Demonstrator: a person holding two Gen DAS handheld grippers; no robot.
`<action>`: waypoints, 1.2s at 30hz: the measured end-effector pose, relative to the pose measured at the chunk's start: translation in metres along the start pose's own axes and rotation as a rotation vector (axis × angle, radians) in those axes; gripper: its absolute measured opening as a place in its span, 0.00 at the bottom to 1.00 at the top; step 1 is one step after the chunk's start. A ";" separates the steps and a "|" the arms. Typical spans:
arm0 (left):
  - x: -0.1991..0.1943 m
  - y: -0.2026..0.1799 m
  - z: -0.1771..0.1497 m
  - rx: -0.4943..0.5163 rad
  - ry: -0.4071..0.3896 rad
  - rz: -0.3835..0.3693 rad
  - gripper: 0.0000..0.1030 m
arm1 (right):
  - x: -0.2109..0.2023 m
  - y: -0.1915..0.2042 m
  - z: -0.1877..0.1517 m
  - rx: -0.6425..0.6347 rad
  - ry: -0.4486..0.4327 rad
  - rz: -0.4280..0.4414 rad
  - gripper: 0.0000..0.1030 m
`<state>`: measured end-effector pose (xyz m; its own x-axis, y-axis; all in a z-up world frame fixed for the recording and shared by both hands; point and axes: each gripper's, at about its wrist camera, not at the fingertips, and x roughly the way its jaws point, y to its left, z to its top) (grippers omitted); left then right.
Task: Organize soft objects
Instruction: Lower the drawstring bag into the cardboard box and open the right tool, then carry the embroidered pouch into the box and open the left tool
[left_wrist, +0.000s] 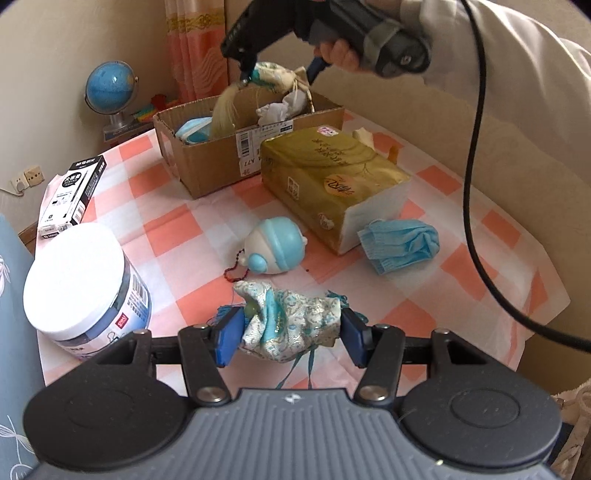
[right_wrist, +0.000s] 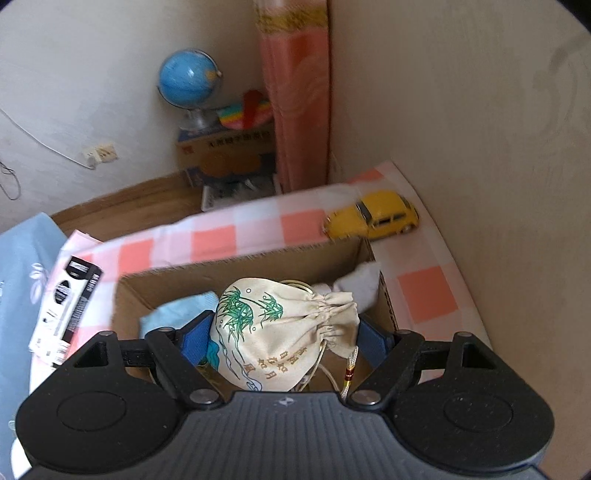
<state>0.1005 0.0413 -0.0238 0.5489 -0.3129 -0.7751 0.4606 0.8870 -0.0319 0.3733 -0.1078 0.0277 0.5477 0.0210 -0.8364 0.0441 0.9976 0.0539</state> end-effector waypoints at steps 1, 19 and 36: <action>0.001 0.000 0.000 0.000 0.001 -0.001 0.54 | 0.004 -0.001 -0.002 0.004 0.005 -0.006 0.86; -0.009 -0.010 0.033 0.061 -0.024 0.008 0.54 | -0.041 -0.025 -0.040 -0.122 -0.023 0.085 1.00; 0.009 0.014 0.138 0.064 -0.101 0.073 0.54 | -0.095 -0.094 -0.131 -0.078 -0.141 0.022 1.00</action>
<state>0.2081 0.0040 0.0561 0.6488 -0.2835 -0.7061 0.4581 0.8865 0.0650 0.2076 -0.1946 0.0311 0.6602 0.0389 -0.7501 -0.0314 0.9992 0.0242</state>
